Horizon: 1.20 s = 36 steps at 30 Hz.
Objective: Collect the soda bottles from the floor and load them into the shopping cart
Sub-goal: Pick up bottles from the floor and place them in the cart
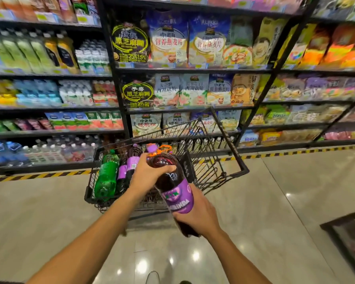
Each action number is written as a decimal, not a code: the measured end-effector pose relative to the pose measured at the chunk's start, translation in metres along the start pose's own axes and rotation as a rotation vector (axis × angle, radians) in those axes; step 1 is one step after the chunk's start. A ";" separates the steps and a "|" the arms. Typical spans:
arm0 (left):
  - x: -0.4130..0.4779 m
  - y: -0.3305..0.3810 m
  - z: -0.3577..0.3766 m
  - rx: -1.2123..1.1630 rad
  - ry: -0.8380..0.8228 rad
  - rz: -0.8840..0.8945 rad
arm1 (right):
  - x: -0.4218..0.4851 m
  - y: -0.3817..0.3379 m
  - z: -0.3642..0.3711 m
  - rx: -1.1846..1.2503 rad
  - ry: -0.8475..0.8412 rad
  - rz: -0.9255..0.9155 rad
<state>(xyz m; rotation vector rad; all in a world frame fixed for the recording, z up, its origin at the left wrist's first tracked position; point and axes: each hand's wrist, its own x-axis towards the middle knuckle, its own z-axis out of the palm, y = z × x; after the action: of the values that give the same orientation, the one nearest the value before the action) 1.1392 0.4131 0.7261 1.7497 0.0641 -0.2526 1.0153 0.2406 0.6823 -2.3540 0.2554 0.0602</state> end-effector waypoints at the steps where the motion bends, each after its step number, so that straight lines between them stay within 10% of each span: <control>1: 0.015 0.004 0.000 -0.002 -0.003 0.006 | 0.015 -0.002 -0.001 -0.006 0.002 0.001; 23: 0.320 0.002 0.056 0.198 0.068 -0.213 | 0.313 0.050 0.023 0.133 -0.172 0.177; 36: 0.490 -0.179 0.117 0.449 -0.392 -0.403 | 0.390 0.121 0.139 0.238 -0.169 0.678</control>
<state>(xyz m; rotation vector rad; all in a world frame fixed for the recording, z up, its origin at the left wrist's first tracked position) 1.5686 0.2866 0.4336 2.0881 0.0785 -0.9604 1.3770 0.1889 0.4537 -1.9203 0.9107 0.5207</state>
